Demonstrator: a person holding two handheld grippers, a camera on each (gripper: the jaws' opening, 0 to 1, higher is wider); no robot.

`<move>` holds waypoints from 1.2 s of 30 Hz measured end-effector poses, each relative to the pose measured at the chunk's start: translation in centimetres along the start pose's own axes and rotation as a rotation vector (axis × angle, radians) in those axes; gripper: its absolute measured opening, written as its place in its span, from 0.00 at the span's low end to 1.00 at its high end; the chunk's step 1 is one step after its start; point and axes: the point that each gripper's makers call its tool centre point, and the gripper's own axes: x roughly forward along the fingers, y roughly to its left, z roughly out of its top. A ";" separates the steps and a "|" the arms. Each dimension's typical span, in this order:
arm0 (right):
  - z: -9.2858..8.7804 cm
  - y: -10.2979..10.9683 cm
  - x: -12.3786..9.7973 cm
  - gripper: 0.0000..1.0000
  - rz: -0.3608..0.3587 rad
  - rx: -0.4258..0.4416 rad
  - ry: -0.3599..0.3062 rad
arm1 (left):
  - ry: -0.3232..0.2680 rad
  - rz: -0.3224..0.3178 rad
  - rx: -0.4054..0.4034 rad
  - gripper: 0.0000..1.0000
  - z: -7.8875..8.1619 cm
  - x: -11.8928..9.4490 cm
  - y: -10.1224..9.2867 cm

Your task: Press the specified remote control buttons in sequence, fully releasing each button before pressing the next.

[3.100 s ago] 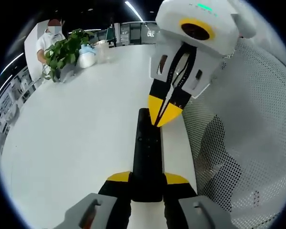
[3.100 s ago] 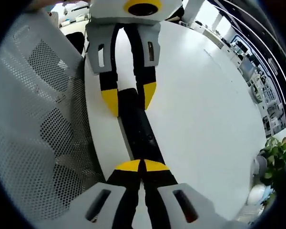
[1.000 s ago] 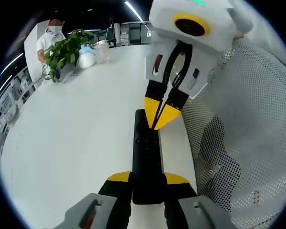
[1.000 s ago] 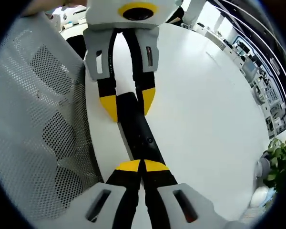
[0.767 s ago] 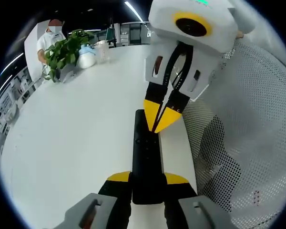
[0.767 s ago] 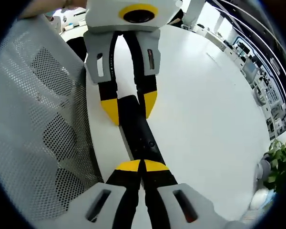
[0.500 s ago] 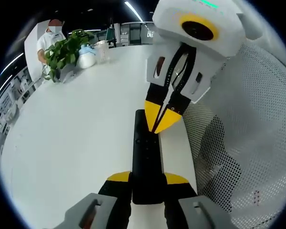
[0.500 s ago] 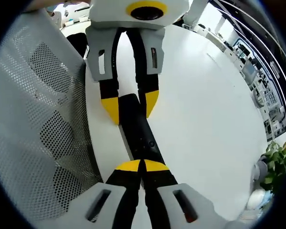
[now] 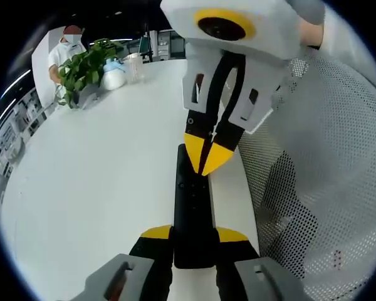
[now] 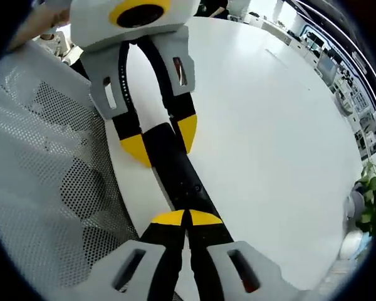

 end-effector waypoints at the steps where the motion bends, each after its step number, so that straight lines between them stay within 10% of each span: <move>1: 0.0 0.0 0.0 0.00 -0.005 0.000 0.001 | 0.001 0.000 0.001 0.24 0.0 0.0 0.0; 16: 0.0 -0.3 -0.3 0.00 0.100 0.232 -0.191 | 0.001 -0.001 0.003 0.24 0.0 0.0 0.0; 21: 0.5 -0.2 -0.1 0.00 0.027 0.052 -0.134 | 0.000 -0.002 -0.001 0.25 0.0 0.0 -0.1; 36: 0.9 -0.4 0.0 0.00 0.009 0.019 -0.126 | -0.005 -0.004 0.000 0.25 0.0 0.0 -0.1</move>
